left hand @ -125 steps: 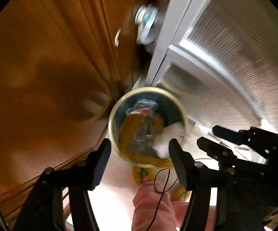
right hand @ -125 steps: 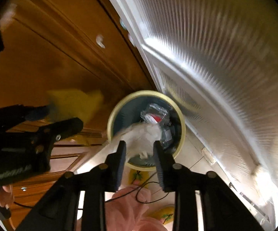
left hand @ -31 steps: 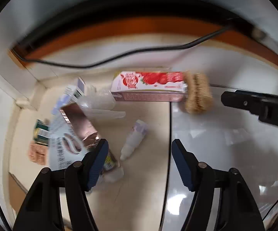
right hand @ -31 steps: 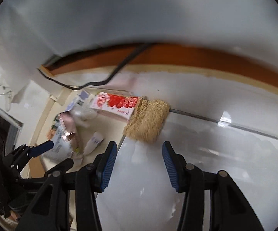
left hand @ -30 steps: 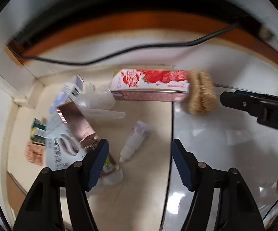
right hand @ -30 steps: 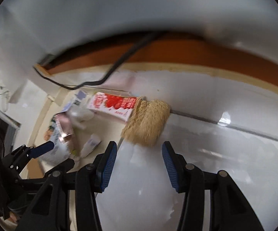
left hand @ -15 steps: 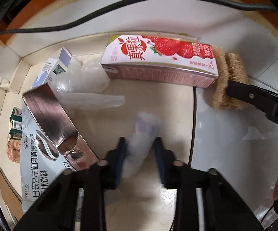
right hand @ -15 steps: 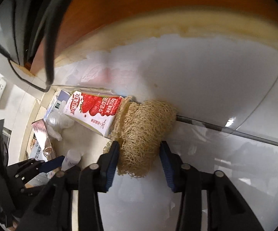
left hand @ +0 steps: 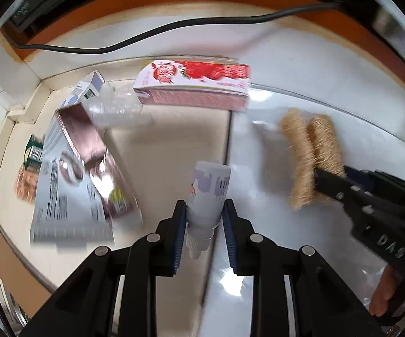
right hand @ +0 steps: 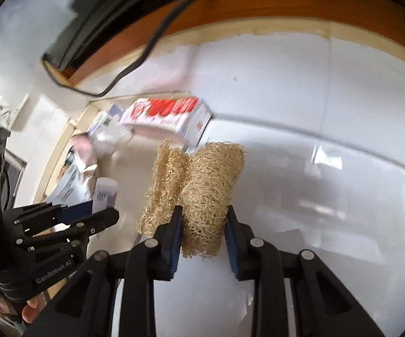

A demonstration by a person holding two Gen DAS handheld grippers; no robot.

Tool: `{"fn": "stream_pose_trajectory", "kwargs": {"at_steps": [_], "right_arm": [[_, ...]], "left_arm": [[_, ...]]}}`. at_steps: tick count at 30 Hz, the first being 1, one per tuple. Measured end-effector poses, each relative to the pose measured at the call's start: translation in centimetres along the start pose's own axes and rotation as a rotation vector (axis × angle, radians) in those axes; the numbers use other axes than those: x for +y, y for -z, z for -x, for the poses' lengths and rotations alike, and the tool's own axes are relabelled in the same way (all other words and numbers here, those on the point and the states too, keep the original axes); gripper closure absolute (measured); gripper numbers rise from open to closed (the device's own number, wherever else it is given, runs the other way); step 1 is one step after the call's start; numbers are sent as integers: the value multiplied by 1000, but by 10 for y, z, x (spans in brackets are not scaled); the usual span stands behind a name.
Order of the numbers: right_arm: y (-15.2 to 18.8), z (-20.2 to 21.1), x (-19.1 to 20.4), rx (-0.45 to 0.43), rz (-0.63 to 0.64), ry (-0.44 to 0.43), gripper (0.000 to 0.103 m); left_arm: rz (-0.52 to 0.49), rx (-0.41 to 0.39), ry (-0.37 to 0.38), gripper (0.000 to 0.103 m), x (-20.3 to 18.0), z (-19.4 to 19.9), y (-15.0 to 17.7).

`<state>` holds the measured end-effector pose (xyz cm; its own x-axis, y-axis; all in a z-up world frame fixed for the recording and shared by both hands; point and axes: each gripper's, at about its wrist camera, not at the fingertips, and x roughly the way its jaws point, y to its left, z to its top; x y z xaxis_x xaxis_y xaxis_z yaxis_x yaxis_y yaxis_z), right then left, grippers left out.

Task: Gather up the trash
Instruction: 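Grasp the small white bottle with the left tool while the right tool grasps the noodle block, then carry the white bottle and noodle block down over the floor bin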

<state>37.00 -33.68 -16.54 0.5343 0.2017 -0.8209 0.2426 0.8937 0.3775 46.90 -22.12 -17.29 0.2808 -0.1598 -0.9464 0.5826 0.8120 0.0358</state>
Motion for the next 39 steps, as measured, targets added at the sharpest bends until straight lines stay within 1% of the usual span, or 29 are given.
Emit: {"fn": "stream_pose_trajectory", "kwargs": {"at_steps": [4,11,18,21,27,32,35,39], "right_arm": [[26,35,9,-15,7,-10,75],[87,94,38,-50,24,-17,75],[145,144,58,-56,42,-21,75],[166,163,67,-59,74,-16,75],[201,186,85,-60,164,-17,75],[221,195,93,-47,245,-30,75],[231,199,93,-29,280,-42,75],[246,202,85,-4,310,-72,75]], "left_arm": [[-10,-16,37,79,-8,34,29],[-24,-37,104,79,-32,96,103],[-8,-85,174,79,-36,143,168],[-1,-107,173,79,-39,161,197],[27,-114,179,79,-45,178,242],[69,-116,151,79,-52,183,271],[112,-105,132,79,-59,181,287],[164,-68,125,79,-71,169,309]]}}
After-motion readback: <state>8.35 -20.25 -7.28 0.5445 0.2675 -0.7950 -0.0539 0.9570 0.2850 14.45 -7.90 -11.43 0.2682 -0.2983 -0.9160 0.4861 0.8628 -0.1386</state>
